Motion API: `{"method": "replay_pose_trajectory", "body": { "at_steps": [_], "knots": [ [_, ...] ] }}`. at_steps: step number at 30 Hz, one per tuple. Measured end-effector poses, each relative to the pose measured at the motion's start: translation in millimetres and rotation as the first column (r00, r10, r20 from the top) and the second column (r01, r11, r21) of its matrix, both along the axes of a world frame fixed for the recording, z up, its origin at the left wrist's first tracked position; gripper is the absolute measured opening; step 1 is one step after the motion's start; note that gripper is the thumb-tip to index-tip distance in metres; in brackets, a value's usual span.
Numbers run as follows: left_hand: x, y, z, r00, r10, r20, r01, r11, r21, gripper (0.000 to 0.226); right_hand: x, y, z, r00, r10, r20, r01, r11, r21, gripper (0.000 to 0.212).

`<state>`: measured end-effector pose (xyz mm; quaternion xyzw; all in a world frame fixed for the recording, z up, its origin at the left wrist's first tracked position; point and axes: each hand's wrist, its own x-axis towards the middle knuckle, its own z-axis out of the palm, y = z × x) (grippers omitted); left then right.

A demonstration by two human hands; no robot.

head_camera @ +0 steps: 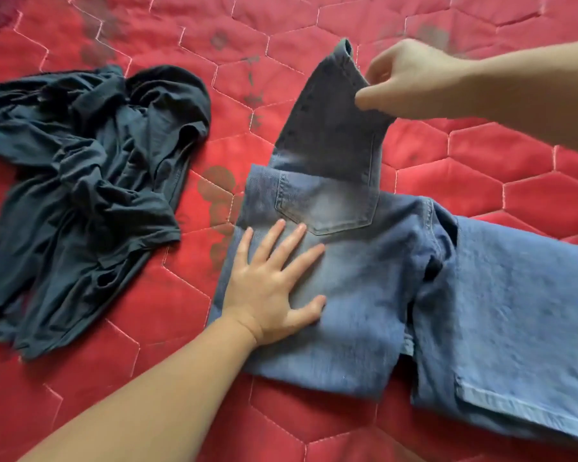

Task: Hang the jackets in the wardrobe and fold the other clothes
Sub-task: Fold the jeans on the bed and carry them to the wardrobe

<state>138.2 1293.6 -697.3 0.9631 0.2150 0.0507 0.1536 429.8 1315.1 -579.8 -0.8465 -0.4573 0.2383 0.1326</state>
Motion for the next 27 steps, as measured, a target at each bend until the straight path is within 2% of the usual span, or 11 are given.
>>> {"method": "replay_pose_trajectory", "body": {
  "at_steps": [2,5,7,9,11,17,18,20,22,24,27],
  "knots": [
    [1,-1,13,0.985,0.149,0.092,-0.117,0.951,-0.287,0.060,-23,-31,14,0.997,0.065,-0.036,-0.064,0.998,0.011,0.014],
    [6,2,41,0.744,0.639,0.196,-0.290,0.573,-0.767,0.041,-65,-74,24,0.988,0.144,-0.060,-0.139,0.987,0.081,0.006],
    [4,8,58,0.578,0.816,-0.025,-0.319,0.197,-0.927,0.052,-94,-94,23,0.979,0.176,-0.102,-0.167,0.982,0.090,0.006],
    [-4,14,69,0.588,0.753,-0.295,-0.292,-0.143,-0.946,0.065,-123,-108,12,0.970,0.212,-0.118,-0.207,0.977,0.056,0.011],
    [-12,16,74,0.642,0.643,-0.419,-0.295,-0.297,-0.908,0.071,-149,-119,-6,0.964,0.252,-0.084,-0.252,0.968,0.004,0.012],
    [-9,5,62,0.694,0.575,-0.433,-0.522,-0.014,-0.853,0.031,-201,-145,-57,0.944,0.312,0.110,-0.291,0.941,-0.175,0.044],
    [-9,4,55,0.684,0.629,-0.368,-0.539,0.096,-0.837,0.032,-208,-149,-62,0.939,0.309,0.148,-0.283,0.943,-0.174,0.052],
    [-11,-2,50,0.710,0.698,-0.095,-0.551,0.467,-0.691,0.049,-218,-156,-65,0.951,0.278,0.137,-0.262,0.957,-0.125,0.062],
    [-15,-11,48,0.859,0.491,0.148,-0.412,0.833,-0.370,0.062,-222,-167,-65,0.959,0.272,0.084,-0.270,0.962,-0.034,0.068],
    [-19,-21,40,0.983,0.182,0.032,-0.181,0.983,-0.026,0.057,-221,-180,-62,0.972,0.220,0.079,-0.227,0.970,0.094,0.063],
    [-32,-24,19,0.934,0.095,-0.345,-0.083,0.995,0.050,0.055,-202,-204,-59,0.982,0.027,0.189,-0.072,0.969,0.235,0.053]
  ]
}}
